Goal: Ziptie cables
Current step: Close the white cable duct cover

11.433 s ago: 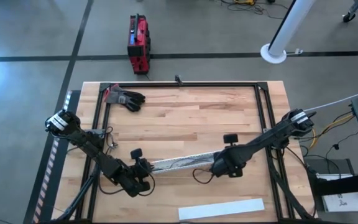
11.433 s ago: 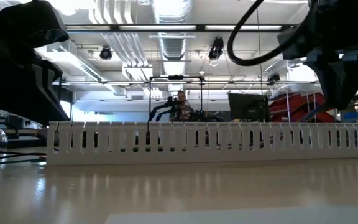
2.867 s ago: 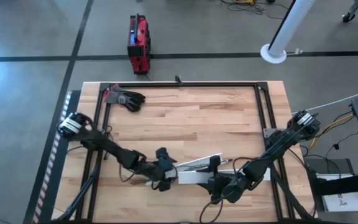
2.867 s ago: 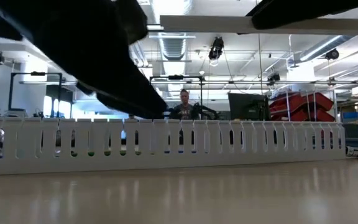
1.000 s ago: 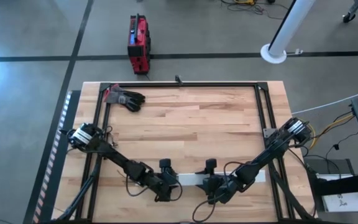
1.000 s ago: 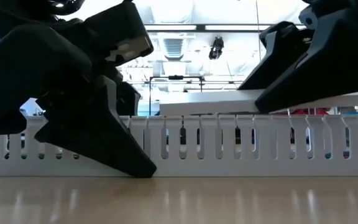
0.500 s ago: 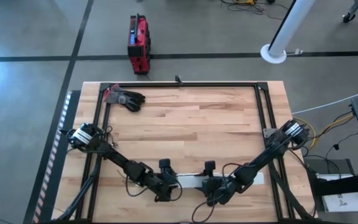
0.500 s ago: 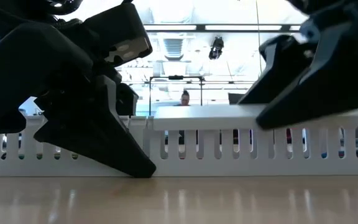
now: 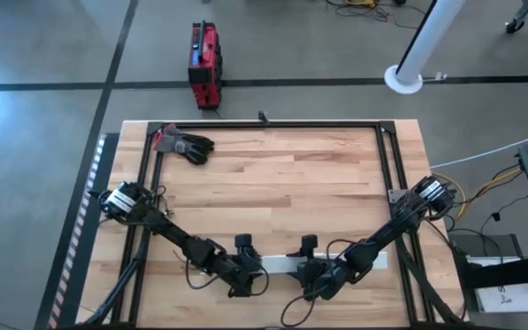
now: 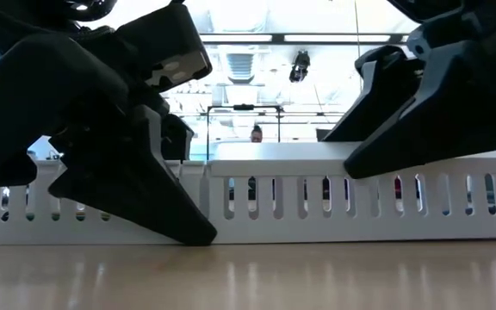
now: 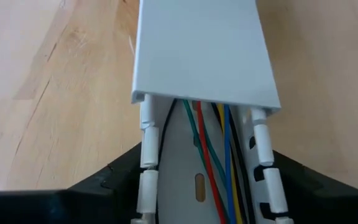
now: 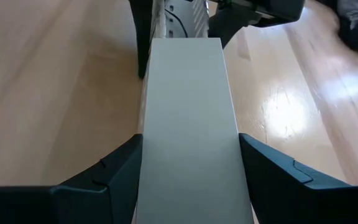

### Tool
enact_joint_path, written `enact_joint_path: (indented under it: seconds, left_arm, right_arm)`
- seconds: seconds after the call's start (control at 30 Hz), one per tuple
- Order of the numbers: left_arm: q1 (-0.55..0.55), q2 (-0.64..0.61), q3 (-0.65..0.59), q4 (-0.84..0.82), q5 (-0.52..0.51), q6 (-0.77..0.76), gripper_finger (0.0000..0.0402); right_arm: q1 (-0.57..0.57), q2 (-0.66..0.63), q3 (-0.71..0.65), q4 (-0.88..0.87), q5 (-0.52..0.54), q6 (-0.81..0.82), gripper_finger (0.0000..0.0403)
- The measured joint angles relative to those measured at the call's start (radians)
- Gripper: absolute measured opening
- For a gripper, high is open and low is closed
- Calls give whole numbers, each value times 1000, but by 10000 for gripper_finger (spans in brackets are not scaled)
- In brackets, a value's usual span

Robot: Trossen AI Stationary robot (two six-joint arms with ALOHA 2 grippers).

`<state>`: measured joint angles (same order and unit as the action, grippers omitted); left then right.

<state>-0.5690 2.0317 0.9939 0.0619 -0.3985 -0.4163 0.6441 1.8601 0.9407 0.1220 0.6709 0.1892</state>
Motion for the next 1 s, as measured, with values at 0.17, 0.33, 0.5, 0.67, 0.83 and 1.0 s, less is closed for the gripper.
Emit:
enact_joint_path:
  seconds: [0.17, 0.33, 0.5, 0.67, 0.83, 1.0]
  left_arm:
    - [-3, 15, 0, 10, -4, -8, 232]
    - [-4, 16, 0, 16, -5, -12, 240]
    - [-4, 17, 1, 21, -5, -12, 225]
    - [-4, 17, 1, 22, -5, -11, 233]
    - [-4, 17, 1, 23, -6, -7, 236]
    - [-5, 17, 1, 23, -7, -8, 226]
  right_arm:
    - [-24, -4, 4, -1, -43, -1, 219]
    - [-29, -22, 3, -23, -57, -4, 219]
    - [-33, -51, 1, -59, -64, -14, 219]
    - [-58, -59, 1, -78, -136, 7, 219]
    - [-82, -61, 3, -84, -180, 15, 219]
    - [-96, -69, 3, -88, -202, 1, 219]
